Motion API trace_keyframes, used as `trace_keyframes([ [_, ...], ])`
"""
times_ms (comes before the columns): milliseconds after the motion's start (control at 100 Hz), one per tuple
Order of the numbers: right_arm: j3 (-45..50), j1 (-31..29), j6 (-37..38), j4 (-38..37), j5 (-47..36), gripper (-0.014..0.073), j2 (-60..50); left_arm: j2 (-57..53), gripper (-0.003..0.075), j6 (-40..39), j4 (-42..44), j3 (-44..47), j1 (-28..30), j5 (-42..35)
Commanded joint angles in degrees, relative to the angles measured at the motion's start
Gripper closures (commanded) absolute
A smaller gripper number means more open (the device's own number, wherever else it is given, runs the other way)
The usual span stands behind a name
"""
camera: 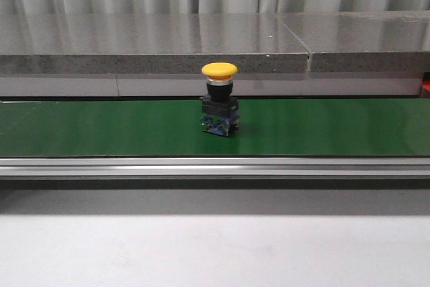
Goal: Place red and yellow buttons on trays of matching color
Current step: 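Carry the red button into the red tray and release it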
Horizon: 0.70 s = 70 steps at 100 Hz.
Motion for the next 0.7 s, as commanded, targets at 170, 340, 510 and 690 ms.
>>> trace_keyframes([
  [170, -11.72, -1.59, 0.22, 1.84, 0.18, 0.0463, 6.20, 0.31, 0.0739, 0.14, -0.37, -1.53, -0.32, -3.82],
  [340, -18.99, -1.59, 0.27, 2.11, 3.89, 0.0463, 12.47, 0.31, 0.0739, 0.14, -0.37, -1.53, -0.32, -3.82],
  [510, -25.27, -1.59, 0.27, 2.37, 5.63, 0.0463, 17.51, 0.31, 0.0739, 0.14, -0.37, -1.53, -0.32, -3.82],
  [690, -29.34, -1.59, 0.27, 2.97, 7.04, 0.0463, 21.68, 0.31, 0.0739, 0.14, -0.37, -1.53, -0.32, -3.82],
])
